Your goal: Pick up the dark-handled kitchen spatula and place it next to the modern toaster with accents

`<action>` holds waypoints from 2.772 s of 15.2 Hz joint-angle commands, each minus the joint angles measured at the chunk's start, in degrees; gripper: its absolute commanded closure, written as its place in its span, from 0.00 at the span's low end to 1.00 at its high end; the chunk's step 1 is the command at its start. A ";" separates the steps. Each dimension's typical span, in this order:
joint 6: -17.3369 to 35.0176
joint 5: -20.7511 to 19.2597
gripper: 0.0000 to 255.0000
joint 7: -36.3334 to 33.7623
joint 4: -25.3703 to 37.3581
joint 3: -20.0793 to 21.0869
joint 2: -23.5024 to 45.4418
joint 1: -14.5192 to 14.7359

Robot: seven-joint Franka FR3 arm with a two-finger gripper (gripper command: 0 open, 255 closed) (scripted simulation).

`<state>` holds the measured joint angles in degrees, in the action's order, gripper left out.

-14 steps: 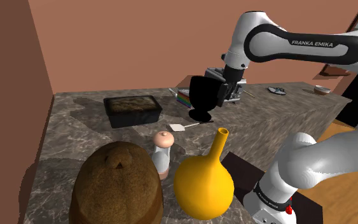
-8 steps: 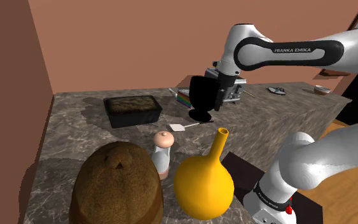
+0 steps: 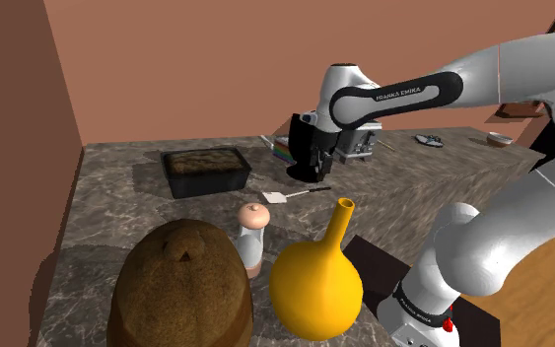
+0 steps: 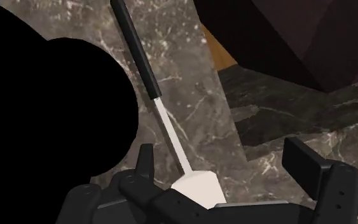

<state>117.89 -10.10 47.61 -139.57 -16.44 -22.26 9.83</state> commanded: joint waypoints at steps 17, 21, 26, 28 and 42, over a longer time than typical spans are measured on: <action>15.03 2.07 0.00 20.99 -0.09 -5.09 16.33 3.22; 15.02 2.07 1.00 20.99 -0.08 -5.09 16.32 3.22; 15.02 2.07 1.00 20.99 -0.08 -5.09 16.32 3.22; 15.02 2.07 1.00 20.98 -0.08 -5.09 16.32 3.22; 4.99 0.82 1.00 20.27 4.36 -4.22 10.55 3.16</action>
<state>123.67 -9.23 67.89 -135.65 -20.72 -11.35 12.99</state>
